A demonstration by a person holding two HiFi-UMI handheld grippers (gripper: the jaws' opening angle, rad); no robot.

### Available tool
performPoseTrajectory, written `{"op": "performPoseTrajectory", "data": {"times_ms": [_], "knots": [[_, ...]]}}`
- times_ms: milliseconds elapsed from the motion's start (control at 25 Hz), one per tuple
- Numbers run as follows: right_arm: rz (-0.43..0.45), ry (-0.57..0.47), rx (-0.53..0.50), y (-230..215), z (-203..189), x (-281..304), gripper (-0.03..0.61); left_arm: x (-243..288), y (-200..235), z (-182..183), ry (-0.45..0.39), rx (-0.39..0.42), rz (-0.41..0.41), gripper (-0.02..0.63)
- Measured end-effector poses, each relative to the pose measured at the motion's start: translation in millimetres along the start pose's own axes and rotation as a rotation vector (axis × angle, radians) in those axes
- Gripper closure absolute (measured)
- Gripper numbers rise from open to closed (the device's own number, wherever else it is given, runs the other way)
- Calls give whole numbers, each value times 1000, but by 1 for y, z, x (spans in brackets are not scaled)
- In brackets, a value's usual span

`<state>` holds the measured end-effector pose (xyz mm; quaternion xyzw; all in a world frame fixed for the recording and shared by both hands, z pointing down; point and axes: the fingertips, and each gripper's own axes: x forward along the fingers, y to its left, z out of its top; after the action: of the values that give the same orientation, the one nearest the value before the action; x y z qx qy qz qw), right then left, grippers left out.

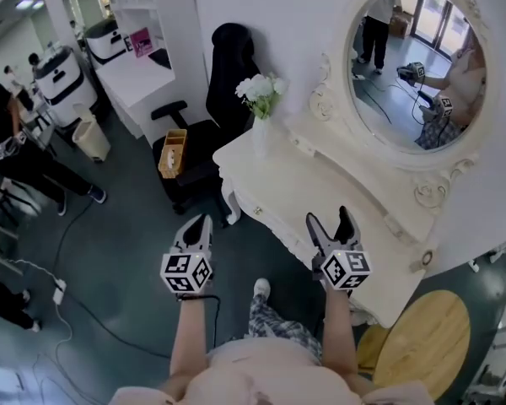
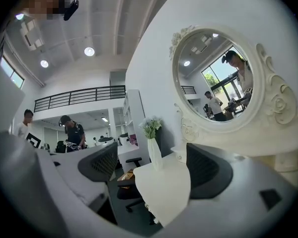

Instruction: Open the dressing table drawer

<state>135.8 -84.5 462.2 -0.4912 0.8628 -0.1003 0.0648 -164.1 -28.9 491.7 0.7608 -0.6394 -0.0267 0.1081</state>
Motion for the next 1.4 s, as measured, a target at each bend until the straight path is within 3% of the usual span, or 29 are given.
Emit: {"op": "performPoseTrajectory", "data": {"times_ms": [440, 1000, 1400], "knots": [[-31, 61, -8, -49, -5, 145, 161, 156, 33, 15, 40, -15, -56, 586], [-135, 111, 19, -84, -20, 208, 190, 264, 38, 31, 87, 5, -158, 586], [-228, 198, 8, -96, -59, 262, 265, 287, 57, 1, 156, -32, -170, 586]]}}
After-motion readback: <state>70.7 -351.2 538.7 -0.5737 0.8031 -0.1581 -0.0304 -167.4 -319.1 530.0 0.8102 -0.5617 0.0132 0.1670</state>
